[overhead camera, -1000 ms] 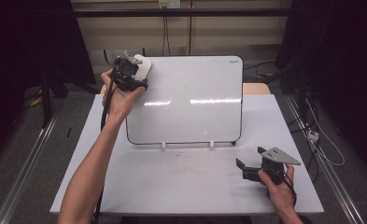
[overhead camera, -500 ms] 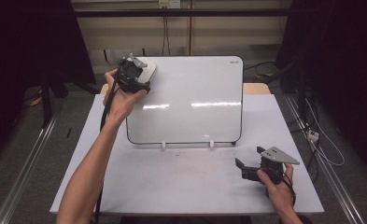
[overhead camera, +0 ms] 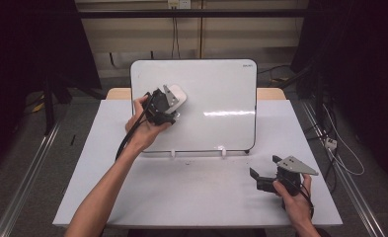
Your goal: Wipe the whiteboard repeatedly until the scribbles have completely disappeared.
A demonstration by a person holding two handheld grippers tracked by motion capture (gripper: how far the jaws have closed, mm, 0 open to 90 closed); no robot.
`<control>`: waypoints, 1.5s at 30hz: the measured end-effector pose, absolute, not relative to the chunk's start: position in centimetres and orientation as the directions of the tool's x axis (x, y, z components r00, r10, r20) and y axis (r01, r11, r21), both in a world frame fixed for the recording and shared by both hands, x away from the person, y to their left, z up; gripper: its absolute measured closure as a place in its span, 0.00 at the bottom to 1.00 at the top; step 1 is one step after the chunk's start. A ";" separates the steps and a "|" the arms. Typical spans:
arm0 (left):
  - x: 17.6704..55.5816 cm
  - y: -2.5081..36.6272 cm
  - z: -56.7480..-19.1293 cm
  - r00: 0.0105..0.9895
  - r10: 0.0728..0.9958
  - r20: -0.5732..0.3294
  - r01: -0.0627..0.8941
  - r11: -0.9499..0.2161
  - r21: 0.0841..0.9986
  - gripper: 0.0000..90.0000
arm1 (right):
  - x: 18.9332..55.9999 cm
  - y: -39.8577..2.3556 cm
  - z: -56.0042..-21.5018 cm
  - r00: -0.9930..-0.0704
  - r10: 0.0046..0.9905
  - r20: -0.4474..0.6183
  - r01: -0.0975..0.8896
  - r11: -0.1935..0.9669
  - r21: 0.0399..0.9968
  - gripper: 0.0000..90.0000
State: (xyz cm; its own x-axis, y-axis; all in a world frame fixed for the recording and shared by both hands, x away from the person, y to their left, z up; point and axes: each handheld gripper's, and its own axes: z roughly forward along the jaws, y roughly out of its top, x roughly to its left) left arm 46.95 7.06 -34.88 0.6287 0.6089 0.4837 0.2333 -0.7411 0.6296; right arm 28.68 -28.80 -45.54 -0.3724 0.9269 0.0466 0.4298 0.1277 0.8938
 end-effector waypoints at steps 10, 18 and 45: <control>46.6 8.7 -35.6 0.579 0.680 0.450 0.202 -0.654 0.729 0.35 | 28.7 -28.7 -45.5 -0.373 0.927 0.043 0.429 0.131 0.894 0.05; 48.9 11.0 -33.8 0.546 0.725 0.420 0.167 -0.586 0.793 0.35 | 28.7 -28.8 -45.5 -0.373 0.927 0.043 0.428 0.131 0.894 0.05; 50.3 13.4 -32.2 0.360 0.913 0.193 0.311 -0.313 0.897 0.35 | 28.6 -28.9 -45.5 -0.369 0.928 0.045 0.427 0.127 0.895 0.05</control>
State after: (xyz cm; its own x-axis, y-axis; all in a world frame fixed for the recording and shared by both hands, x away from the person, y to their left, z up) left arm 50.30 13.43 -32.16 0.3604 0.9125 0.1934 0.3111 -0.3131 0.8973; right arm 28.57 -28.93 -45.55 -0.3692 0.9283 0.0450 0.4272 0.1265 0.8953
